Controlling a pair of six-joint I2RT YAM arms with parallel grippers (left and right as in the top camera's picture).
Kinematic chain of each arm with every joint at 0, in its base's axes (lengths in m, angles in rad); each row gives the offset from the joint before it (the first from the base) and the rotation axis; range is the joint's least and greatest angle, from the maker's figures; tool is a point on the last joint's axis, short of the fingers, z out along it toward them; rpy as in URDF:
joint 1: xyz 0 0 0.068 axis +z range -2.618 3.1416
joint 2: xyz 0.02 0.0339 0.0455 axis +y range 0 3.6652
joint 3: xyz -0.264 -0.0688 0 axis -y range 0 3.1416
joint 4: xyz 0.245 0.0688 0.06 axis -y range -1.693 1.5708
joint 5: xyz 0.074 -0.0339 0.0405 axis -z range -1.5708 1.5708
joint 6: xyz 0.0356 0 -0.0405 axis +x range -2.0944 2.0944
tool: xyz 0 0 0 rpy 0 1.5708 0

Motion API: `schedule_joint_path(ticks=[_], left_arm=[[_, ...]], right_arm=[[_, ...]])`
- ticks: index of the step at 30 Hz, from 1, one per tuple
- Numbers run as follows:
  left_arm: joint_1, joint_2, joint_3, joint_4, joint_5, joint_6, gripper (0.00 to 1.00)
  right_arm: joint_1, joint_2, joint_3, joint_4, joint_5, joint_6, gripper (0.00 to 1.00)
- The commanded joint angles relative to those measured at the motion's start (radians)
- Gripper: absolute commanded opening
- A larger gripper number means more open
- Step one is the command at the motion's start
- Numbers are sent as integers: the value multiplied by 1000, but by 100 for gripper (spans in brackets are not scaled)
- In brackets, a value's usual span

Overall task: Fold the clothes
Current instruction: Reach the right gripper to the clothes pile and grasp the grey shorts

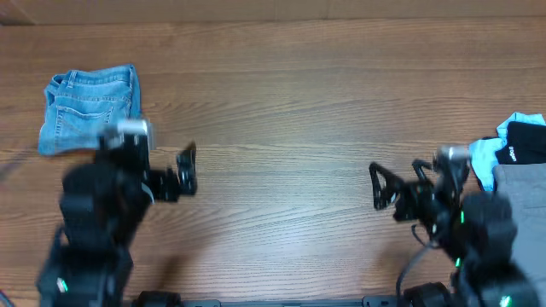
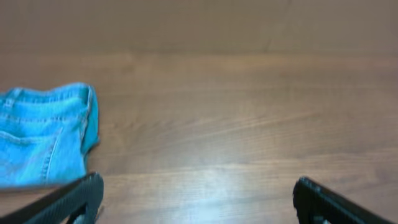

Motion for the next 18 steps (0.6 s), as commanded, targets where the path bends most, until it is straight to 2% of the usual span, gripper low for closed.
schedule_joint_path(ticks=[1, 5, 9, 12, 16, 17, 18], left_arm=[[4, 167, 253, -131, -13, 4, 100], [4, 326, 460, -277, -13, 82, 100], [4, 369, 497, -285, 100, 72, 100], [4, 372, 497, -292, 165, 76, 100], [4, 372, 497, -306, 164, 76, 100], [4, 372, 497, -313, 164, 76, 100], [4, 372, 497, -314, 164, 76, 100]], right_arm=[[-20, 244, 260, -171, 2, -6, 100], [-21, 537, 510, -403, -28, -47, 100], [-27, 692, 580, -464, -1, -45, 100], [-83, 770, 596, -466, 90, 65, 100], [-269, 851, 598, -428, 135, 125, 100], [-382, 893, 598, -414, 138, 135, 100], [-433, 912, 598, -408, 140, 134, 100]])
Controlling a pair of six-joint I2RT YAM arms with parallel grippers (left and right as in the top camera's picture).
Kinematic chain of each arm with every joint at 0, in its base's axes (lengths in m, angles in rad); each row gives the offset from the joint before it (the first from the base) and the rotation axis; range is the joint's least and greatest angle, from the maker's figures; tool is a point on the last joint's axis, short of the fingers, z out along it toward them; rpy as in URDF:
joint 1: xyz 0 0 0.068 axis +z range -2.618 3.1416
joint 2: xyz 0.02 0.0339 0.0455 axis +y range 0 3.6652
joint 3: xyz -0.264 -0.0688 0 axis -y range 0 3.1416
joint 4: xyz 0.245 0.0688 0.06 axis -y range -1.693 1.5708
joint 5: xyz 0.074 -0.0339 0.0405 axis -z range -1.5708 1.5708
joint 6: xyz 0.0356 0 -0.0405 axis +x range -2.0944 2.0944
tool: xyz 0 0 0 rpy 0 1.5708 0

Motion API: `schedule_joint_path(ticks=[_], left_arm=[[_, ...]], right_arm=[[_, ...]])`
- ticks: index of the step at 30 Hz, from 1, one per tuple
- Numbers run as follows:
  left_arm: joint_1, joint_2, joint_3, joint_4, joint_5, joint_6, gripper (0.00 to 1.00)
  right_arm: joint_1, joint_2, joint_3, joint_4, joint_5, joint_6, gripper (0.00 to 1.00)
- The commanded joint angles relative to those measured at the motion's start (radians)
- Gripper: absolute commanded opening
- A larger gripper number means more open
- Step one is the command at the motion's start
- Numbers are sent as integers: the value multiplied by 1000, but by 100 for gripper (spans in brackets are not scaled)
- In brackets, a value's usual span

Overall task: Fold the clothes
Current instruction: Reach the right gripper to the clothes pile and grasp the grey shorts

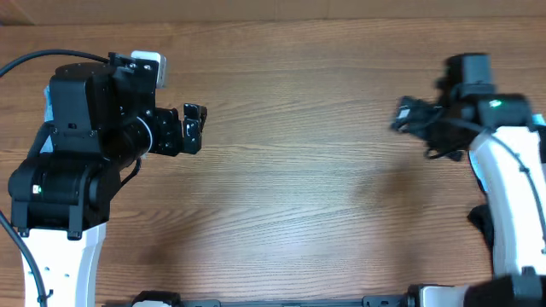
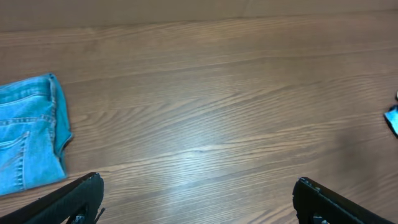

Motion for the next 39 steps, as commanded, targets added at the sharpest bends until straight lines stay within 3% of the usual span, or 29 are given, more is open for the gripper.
schedule_joint_path(ticks=[1, 3, 6, 10, 20, 30, 33, 35, 38, 39], left_arm=[[4, -3, 28, -7, 37, 19, 100], [4, -3, 28, -8, 37, 19, 100], [4, -3, 28, -6, 37, 19, 100], [4, -3, 28, -2, 37, 19, 100], [3, -3, 28, -1, 52, 18, 100], [4, -3, 28, 2, 52, 19, 100], [4, -3, 28, 3, 51, 19, 100], [4, -2, 28, 3, 52, 19, 100], [4, -2, 28, 3, 51, 19, 100], [4, -2, 28, 3, 52, 19, 100]], right_arm=[[-239, 72, 37, 26, 58, 57, 100], [-352, 122, 37, 48, 58, 61, 99], [-468, 192, 37, 81, 58, 79, 86], [-542, 279, 37, 123, 77, 78, 83], [-524, 395, 33, 177, 334, 138, 82], [-503, 513, 32, 151, 359, 138, 80], [-504, 513, 33, 147, 393, 139, 66], [-508, 512, 42, 134, 396, 154, 38], [-519, 511, 83, 95, 400, 169, 12], [-521, 511, 101, 79, 399, 169, 9]])
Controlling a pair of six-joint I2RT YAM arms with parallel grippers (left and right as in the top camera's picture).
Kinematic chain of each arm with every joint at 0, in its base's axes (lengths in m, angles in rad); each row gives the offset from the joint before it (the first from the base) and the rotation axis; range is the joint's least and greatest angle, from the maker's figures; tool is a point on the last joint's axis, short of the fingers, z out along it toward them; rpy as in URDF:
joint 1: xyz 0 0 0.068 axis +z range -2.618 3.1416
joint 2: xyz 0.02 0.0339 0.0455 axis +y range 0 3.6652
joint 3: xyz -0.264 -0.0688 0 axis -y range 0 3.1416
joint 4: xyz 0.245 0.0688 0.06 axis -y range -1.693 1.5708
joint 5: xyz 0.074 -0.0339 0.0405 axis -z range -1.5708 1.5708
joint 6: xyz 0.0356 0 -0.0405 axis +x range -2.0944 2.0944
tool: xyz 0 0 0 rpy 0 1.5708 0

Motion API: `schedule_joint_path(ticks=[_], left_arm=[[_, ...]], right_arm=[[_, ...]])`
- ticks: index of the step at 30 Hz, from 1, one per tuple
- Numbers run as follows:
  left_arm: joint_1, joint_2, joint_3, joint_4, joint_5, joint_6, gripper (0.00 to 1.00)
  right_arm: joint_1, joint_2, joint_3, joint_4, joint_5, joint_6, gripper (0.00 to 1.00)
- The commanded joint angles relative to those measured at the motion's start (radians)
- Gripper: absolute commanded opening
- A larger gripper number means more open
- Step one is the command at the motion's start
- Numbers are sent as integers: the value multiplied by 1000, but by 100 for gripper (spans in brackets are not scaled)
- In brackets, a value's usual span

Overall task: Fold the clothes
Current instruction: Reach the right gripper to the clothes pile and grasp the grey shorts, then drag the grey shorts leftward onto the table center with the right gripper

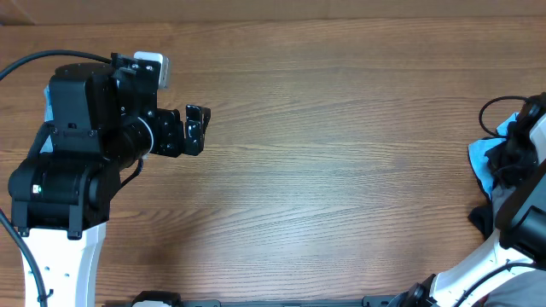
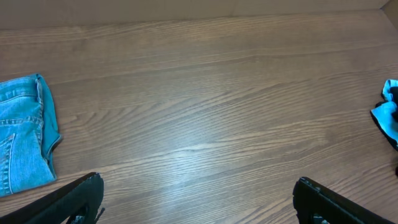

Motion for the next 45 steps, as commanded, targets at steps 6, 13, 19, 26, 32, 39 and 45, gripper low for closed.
schedule_joint_path(ticks=[6, 13, 19, 26, 32, 39, 45], left_arm=[[4, -2, 26, 5, 16, 19, 100], [4, -2, 26, 3, 16, 19, 100], [4, -2, 26, -23, -30, 27, 100], [4, -4, 26, -40, -41, 24, 100], [4, -6, 27, -55, -48, 24, 100], [4, -23, 29, -43, -49, 27, 100], [3, -23, 29, -47, -38, 27, 100]], right_arm=[[-9, -32, 213, -143, 9, 22, 4], [1, -121, 335, -222, -145, -60, 4], [130, -204, 495, -294, -401, -213, 4], [438, -204, 518, -261, -414, -195, 4], [748, -154, 492, -134, -414, -103, 4], [1059, -77, 483, -34, -437, -53, 41], [1152, -89, 501, -56, -243, -16, 75]])
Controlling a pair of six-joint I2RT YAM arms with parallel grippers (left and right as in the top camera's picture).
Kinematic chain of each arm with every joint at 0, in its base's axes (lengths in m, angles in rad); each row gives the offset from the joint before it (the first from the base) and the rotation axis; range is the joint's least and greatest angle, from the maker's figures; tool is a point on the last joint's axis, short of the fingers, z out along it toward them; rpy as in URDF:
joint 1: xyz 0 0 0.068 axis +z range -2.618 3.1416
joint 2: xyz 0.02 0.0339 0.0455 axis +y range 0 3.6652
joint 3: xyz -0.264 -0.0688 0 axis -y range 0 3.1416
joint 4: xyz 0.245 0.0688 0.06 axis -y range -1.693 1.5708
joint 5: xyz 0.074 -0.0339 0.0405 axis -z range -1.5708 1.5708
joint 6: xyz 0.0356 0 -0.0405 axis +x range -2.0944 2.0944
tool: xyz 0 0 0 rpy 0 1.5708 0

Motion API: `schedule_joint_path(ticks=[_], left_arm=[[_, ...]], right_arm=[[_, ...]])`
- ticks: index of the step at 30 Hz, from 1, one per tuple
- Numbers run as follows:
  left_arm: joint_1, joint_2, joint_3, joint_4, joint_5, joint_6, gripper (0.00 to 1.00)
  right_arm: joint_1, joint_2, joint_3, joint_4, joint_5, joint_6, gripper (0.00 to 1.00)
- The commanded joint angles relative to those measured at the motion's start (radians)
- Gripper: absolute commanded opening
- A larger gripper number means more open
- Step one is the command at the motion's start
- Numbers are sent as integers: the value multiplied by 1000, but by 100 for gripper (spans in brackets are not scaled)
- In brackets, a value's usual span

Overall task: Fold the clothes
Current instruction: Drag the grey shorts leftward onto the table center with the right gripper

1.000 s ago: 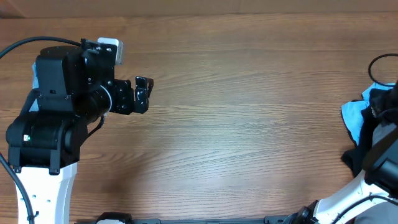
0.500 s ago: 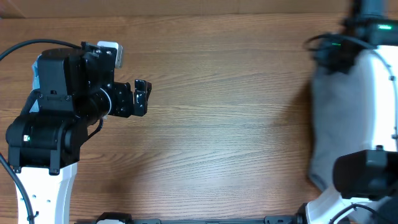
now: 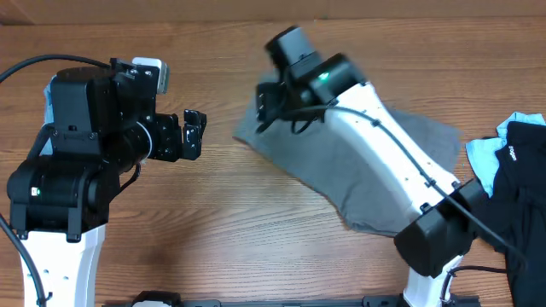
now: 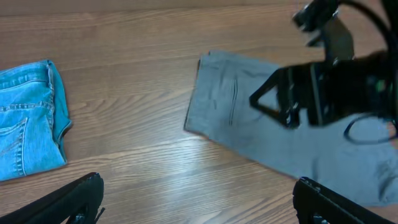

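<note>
A grey garment [image 3: 367, 162] lies spread across the middle of the table, also seen as the grey garment [image 4: 249, 124] in the left wrist view. My right gripper [image 3: 266, 104] hovers at its left edge, and whether its jaws are open or shut does not show. In the left wrist view the right gripper [image 4: 270, 102] sits over the cloth. My left gripper [image 3: 193, 135] stands open left of the garment, nothing between its fingers [image 4: 74, 199]. Folded blue jeans [image 4: 28, 121] lie further left.
A pile of light-blue and black clothes [image 3: 516, 158] sits at the right edge. The right arm [image 3: 401, 162] stretches diagonally over the grey garment. The left arm's body [image 3: 77, 162] covers the table's left part in the overhead view.
The right arm was at the pile on the right edge; now it reaches to the table's middle left. A grey garment now lies spread over the centre. The left gripper has barely shifted.
Both arms started low near the front edge, grippers open, jeans folded at the far left. The left arm then rose beside the jeans while the right swung to the far right and reached the pile. Now a grey garment lies across the middle.
</note>
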Motion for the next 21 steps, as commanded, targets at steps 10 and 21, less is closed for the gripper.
schedule_joint_path(ticks=[10, 21], left_arm=[[-94, 136, 26, 16, 71, 55, 44], [-248, 614, 26, 195, 73, 124, 4]], right_arm=[[-365, -136, 22, -117, -51, 61, 75], [-612, -371, 22, -279, -160, -37, 77]])
